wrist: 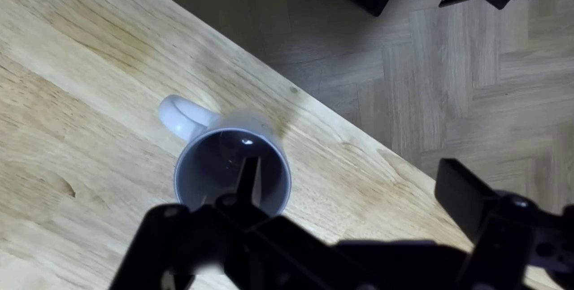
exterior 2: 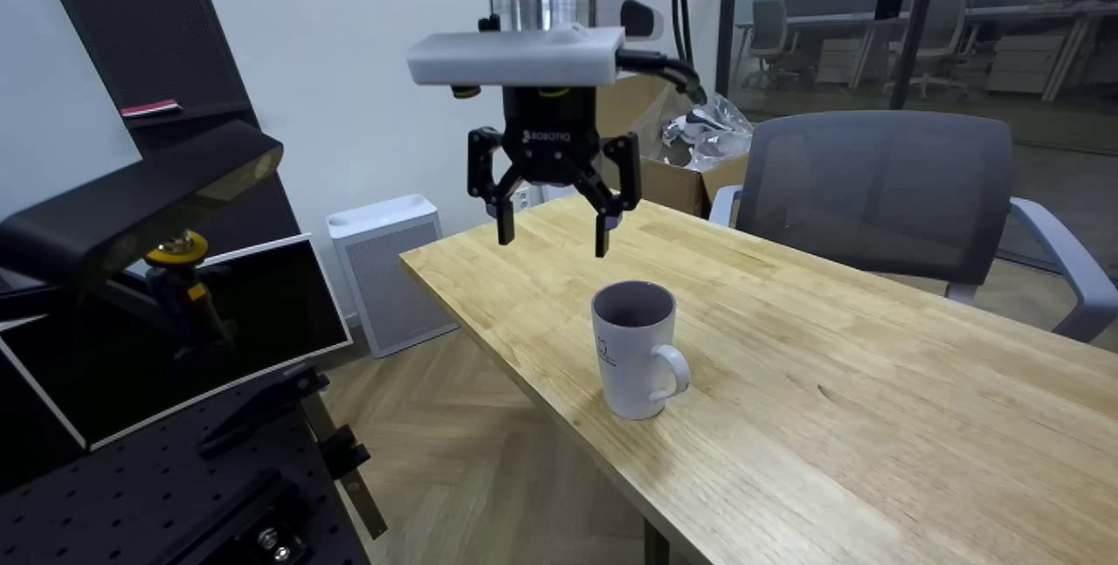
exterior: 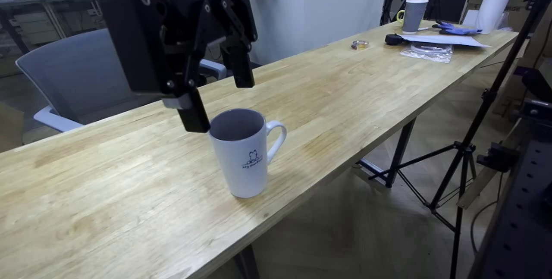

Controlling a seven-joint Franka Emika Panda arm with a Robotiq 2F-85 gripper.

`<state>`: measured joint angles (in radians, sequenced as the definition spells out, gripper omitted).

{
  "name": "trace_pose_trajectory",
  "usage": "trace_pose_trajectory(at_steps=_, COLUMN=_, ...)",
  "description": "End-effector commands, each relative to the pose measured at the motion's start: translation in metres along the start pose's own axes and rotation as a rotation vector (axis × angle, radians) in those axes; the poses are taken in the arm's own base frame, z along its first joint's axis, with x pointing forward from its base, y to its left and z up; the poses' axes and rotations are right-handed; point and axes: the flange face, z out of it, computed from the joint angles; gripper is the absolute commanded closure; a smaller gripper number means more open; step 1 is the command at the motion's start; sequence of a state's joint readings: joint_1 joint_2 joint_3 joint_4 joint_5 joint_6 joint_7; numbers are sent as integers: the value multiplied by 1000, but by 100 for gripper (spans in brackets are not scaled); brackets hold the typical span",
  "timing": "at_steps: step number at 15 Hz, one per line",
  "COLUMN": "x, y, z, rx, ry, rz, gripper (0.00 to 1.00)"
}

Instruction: Pick the cup and move it to the right

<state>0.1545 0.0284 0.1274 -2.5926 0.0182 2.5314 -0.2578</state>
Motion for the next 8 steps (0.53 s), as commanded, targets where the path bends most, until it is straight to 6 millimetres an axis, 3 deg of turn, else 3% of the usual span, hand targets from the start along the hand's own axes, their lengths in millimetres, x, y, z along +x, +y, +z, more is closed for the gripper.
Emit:
trace_pose_trajectory(at_steps=1, x=2, y=6, z=17, rx=-1, ry=16, rz=-1, gripper=0)
trace_pose_trajectory(at_steps=8, x=7, y=19, z=50, rx=-21, ry=52, rz=3, gripper=0)
